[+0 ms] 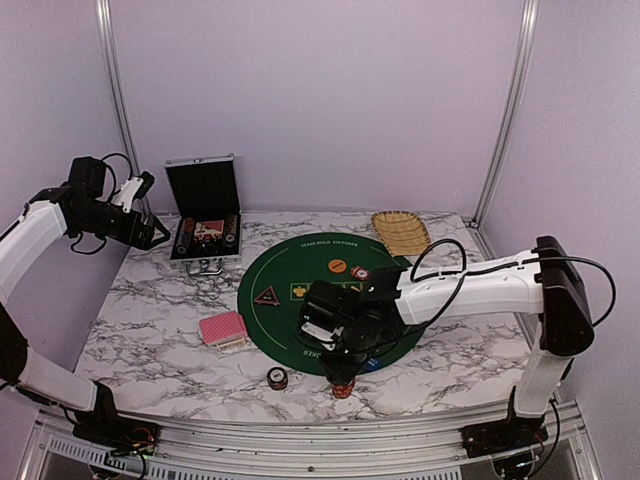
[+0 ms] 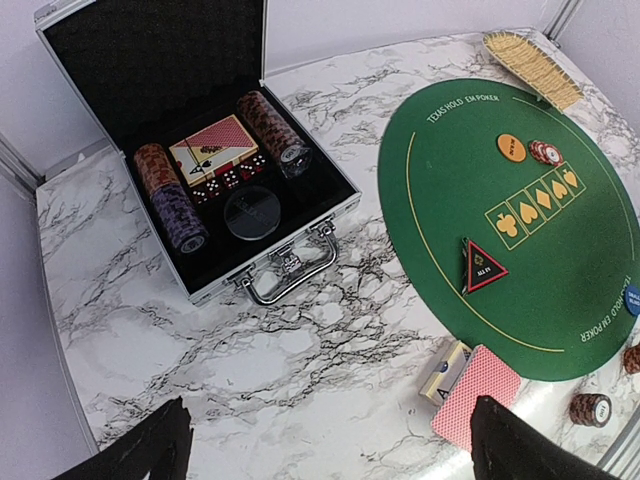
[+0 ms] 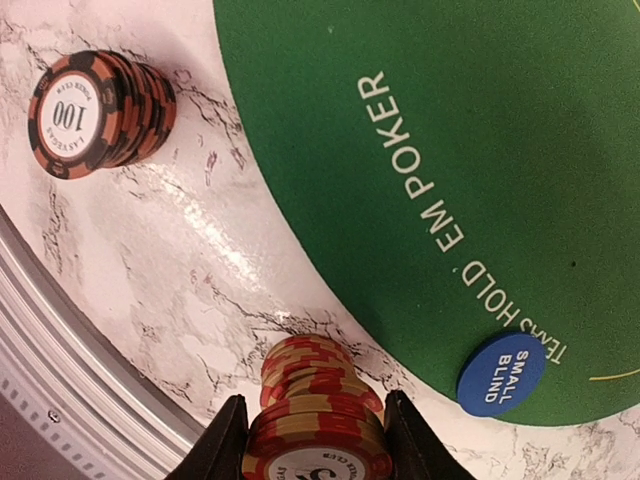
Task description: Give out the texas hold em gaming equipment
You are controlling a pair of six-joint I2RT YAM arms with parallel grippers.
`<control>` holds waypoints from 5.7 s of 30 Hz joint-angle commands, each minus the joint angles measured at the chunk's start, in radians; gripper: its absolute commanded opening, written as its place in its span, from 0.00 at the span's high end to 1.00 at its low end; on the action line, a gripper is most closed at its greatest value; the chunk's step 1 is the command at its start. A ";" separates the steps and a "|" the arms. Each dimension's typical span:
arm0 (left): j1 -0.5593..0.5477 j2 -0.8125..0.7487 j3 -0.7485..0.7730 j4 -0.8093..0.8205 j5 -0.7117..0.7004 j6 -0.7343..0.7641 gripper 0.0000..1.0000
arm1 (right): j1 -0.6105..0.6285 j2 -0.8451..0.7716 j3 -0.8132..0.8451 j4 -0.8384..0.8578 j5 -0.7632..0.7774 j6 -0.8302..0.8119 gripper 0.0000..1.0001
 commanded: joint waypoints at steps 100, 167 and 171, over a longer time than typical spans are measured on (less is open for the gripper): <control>-0.011 -0.018 -0.035 -0.086 0.059 0.097 0.01 | -0.029 -0.054 -0.004 0.040 -0.135 0.050 0.07; -0.110 -0.008 -0.025 -0.103 -0.054 0.133 0.01 | -0.026 -0.012 -0.108 0.110 -0.119 0.043 0.53; -0.110 -0.008 -0.026 -0.103 -0.053 0.133 0.01 | -0.026 -0.021 -0.097 0.097 -0.116 0.044 0.54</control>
